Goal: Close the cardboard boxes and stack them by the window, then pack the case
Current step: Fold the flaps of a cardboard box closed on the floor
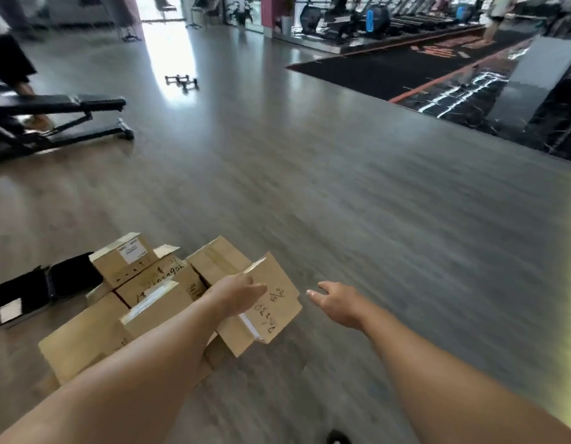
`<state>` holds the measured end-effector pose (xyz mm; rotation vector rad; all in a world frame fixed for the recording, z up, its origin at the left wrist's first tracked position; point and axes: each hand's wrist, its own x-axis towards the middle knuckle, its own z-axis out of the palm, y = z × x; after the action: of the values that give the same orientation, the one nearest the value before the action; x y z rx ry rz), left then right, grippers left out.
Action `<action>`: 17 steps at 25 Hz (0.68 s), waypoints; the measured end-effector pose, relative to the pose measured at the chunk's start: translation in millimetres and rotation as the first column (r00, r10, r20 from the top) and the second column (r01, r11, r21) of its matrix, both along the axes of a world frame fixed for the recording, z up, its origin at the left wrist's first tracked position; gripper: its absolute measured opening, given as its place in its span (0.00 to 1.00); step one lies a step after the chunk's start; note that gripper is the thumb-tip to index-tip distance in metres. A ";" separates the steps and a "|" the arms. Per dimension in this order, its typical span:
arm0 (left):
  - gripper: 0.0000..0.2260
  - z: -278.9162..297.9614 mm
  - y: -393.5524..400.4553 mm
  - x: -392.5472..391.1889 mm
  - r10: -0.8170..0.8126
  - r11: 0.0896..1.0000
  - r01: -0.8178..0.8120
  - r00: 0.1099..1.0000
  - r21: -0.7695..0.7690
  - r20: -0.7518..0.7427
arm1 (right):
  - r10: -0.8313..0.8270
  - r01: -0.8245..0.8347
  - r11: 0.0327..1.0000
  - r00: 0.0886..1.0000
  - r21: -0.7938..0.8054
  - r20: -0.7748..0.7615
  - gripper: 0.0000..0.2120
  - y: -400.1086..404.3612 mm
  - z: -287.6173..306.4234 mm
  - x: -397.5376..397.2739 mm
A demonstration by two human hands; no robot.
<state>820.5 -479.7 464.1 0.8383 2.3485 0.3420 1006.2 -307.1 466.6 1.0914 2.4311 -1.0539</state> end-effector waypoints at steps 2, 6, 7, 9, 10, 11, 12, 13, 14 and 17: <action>0.22 -5.2 29.6 -14.1 0.080 0.997 -0.080 0.997 -0.013 -0.021 | 0.105 -0.105 0.994 0.994 -0.013 0.023 0.39 44.9 -4.0 -31.2; 0.24 -25.0 62.6 -42.7 0.215 0.976 -0.214 0.977 -0.045 0.011 | 0.235 -0.235 0.972 0.969 -0.018 0.074 0.35 104.3 -16.6 -93.9; 0.25 -32.8 68.8 -53.5 0.257 0.966 -0.256 0.966 -0.050 0.025 | 0.268 -0.268 0.963 0.959 -0.012 0.094 0.35 116.8 -22.0 -113.7; 0.26 -53.4 78.5 -78.0 0.331 0.943 -0.328 0.942 -0.063 0.049 | 0.325 -0.327 0.945 0.937 -0.006 0.131 0.37 137.6 -40.2 -153.3; 0.26 -65.4 82.8 -90.8 0.361 0.932 -0.357 0.930 -0.065 0.064 | 0.344 -0.347 0.938 0.929 -0.006 0.138 0.37 146.3 -49.8 -172.9; 0.26 -78.5 86.4 -103.7 0.395 0.918 -0.391 0.915 -0.064 0.085 | 0.357 -0.360 0.933 0.923 -0.006 0.144 0.38 153.7 -61.8 -190.9; 0.26 -96.1 91.8 -120.7 0.434 0.901 -0.430 0.894 -0.060 0.112 | 0.378 -0.381 0.924 0.913 -0.009 0.152 0.38 162.0 -79.0 -213.9; 0.25 -113.0 96.3 -135.7 0.464 0.886 -0.461 0.875 -0.058 0.137 | 0.401 -0.405 0.914 0.901 -0.012 0.163 0.38 169.1 -97.1 -234.1; 0.24 -129.7 100.7 -150.1 0.487 0.873 -0.484 0.859 -0.061 0.160 | 0.420 -0.424 0.906 0.891 -0.017 0.171 0.38 176.2 -115.5 -253.0; 0.24 -192.3 116.3 -187.6 0.566 0.821 -0.567 0.793 -0.068 0.226 | 0.488 -0.491 0.871 0.853 -0.032 0.187 0.37 198.6 -181.6 -313.1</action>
<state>632.8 -363.4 271.7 0.0505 2.3201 0.6543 693.1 -108.5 285.0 0.4913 2.3729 -0.7231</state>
